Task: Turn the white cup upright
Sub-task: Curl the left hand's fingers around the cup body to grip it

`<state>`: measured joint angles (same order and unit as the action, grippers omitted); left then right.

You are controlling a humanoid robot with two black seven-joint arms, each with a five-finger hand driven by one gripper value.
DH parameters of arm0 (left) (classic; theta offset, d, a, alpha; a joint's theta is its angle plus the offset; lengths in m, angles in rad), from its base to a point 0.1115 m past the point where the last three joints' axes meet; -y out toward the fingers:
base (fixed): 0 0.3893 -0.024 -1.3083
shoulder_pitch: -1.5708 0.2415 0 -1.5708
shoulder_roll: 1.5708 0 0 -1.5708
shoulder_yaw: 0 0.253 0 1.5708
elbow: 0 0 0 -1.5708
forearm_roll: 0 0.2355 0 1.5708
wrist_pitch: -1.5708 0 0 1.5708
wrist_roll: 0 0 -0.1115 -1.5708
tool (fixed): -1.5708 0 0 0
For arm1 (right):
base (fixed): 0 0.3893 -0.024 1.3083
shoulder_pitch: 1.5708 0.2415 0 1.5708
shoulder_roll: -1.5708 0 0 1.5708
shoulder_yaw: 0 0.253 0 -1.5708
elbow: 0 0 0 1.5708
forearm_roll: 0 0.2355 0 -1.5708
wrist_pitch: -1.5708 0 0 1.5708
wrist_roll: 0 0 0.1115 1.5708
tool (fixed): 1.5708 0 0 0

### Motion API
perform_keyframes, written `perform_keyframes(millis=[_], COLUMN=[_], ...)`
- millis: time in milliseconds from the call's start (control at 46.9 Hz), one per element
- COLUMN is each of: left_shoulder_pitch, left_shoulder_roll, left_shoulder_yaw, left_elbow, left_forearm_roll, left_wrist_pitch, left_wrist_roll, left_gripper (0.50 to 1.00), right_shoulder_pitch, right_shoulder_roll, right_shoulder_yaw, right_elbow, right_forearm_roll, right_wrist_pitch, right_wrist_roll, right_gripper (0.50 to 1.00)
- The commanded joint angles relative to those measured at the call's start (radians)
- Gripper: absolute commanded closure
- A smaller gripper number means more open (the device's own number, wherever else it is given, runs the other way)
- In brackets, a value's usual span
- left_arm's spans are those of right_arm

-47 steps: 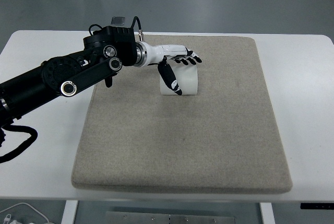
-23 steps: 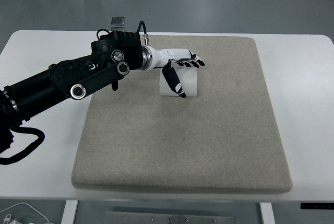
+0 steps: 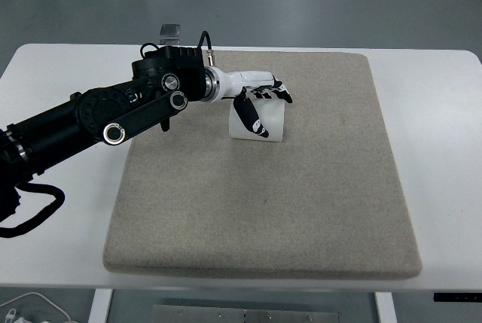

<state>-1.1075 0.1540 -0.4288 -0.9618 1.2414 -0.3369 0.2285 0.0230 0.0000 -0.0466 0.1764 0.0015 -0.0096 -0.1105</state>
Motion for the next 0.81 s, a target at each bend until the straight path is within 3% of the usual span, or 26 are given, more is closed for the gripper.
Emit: perform_keyframes(millis=[0, 171, 405, 789], left_shoulder_pitch=[0.000, 0.000, -0.005, -0.017], left_shoulder_roll=[0.001, 0.001, 0.002, 0.010], left_shoulder_yaw=[0.001, 0.001, -0.008, -0.050], left_elbow=[0.000, 0.000, 0.000, 0.014], left_forearm_roll=[0.010, 0.021, 0.004, -0.109], left_wrist_pitch=[-0.001, -0.001, -0.004, -0.011], left_wrist_roll=[0.000, 0.002, 0.000, -0.001], left_gripper=[0.709, 0.825, 0.939, 0.964], right_shoulder_pitch=[0.000, 0.000, 0.000, 0.000], right_shoulder_roll=[0.000, 0.000, 0.000, 0.000], right_shoulder_yaw=[0.001, -0.001, 0.001, 0.001], right_elbow=[0.000, 0.000, 0.000, 0.000], right_forearm_roll=[0.000, 0.000, 0.000, 0.000], right_wrist_pitch=[0.000, 0.000, 0.000, -0.001], right_wrist_roll=[0.000, 0.000, 0.000, -0.001], right_gripper=[0.570, 0.570, 0.570, 0.570])
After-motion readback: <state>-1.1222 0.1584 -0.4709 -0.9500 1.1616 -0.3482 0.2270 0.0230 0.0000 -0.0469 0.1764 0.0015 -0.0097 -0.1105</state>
